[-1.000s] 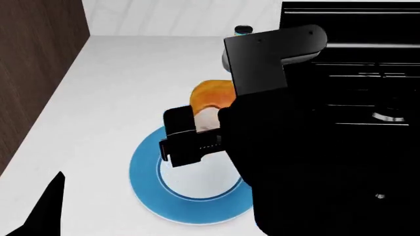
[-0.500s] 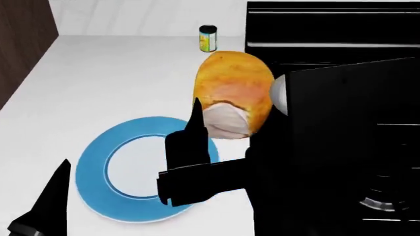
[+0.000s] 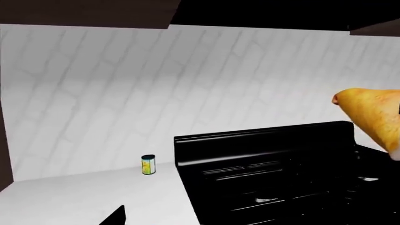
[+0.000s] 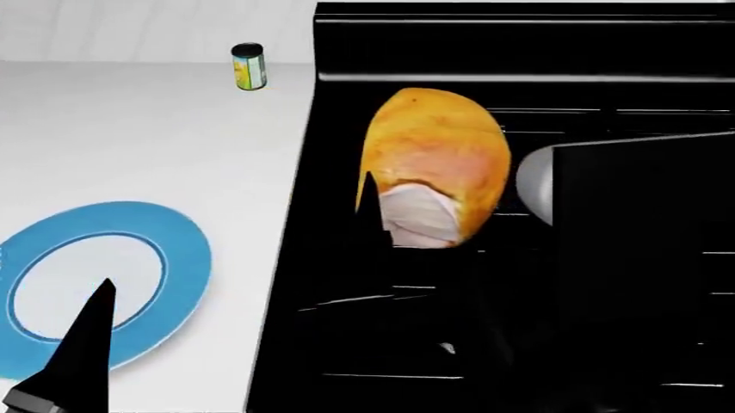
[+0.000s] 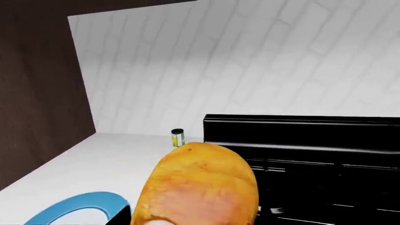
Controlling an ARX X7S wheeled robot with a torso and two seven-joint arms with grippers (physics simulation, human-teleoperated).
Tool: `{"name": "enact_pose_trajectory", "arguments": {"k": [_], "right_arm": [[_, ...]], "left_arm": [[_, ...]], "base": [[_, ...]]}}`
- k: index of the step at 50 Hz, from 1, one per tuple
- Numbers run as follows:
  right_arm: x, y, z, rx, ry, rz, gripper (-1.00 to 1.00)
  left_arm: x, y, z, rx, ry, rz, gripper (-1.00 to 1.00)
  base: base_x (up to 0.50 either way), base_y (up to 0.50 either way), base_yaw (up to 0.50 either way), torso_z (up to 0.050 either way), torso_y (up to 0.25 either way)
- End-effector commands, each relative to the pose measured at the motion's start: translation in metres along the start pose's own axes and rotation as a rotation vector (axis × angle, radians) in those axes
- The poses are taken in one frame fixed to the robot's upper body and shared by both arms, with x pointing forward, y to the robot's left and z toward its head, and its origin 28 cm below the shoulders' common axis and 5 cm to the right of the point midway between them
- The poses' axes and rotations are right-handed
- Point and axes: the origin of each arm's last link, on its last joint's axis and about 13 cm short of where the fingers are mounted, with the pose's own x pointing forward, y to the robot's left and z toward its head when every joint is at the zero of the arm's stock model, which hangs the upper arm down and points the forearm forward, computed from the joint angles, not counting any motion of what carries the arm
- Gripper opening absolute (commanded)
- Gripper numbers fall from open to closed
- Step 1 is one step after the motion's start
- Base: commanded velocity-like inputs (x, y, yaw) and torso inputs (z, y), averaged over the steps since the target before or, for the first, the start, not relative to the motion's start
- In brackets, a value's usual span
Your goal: Pick the chicken breast from the counter and place it in the microwave.
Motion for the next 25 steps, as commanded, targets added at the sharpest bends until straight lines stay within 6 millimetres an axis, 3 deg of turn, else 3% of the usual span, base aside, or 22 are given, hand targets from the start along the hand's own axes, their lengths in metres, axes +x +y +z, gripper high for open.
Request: {"name": "enact_pose_trajectory", "arguments": {"k": [1, 25], "right_arm": [[0.0002, -0.0007, 0.0029, 0.012, -0.052, 0.004, -1.00], [0.0007, -0.0027, 0.0076, 0.000, -0.062, -0.002, -1.00]], "left_arm": [[0.0038, 0.0027, 0.0031, -0.014, -0.061, 0.041, 1.00], [0.0078, -0.0002, 0.0023, -0.024, -0.067, 0.038, 1.00]], "base": [[0.00, -0.50, 0.00, 0.000, 0.000], [0.00, -0.48, 0.00, 0.000, 0.000]]}}
